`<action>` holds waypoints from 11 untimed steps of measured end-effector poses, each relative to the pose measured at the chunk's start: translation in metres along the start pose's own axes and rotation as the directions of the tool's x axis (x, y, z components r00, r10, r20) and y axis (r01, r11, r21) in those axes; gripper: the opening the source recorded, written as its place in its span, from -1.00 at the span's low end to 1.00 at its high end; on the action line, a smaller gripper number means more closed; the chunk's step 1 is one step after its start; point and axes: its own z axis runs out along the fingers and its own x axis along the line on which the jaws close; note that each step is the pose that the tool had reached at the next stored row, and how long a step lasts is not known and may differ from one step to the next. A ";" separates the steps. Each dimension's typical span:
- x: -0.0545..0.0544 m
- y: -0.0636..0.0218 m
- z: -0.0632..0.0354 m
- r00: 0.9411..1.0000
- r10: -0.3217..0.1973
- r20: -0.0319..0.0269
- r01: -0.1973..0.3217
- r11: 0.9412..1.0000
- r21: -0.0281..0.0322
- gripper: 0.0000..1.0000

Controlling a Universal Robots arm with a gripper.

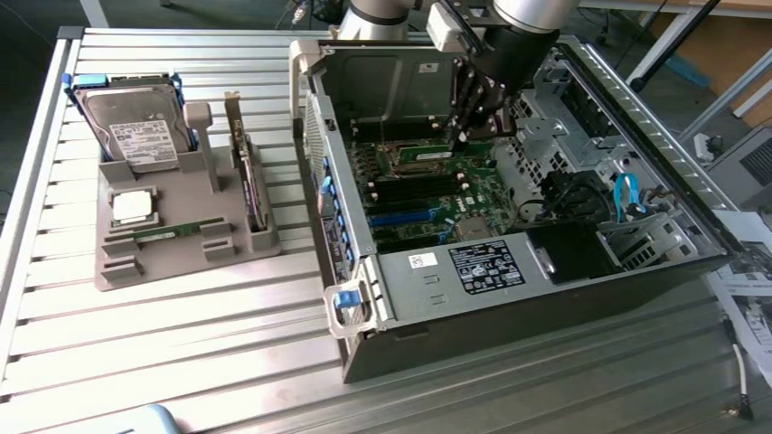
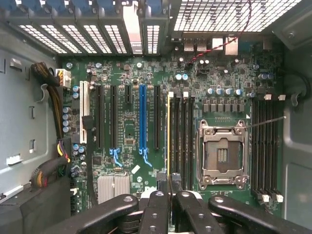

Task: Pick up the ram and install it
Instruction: 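Insert the ram into the slot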

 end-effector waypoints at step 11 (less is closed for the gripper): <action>0.000 -0.0001 0.0001 1.000 -0.012 0.000 0.012 1.000 0.000 -0.76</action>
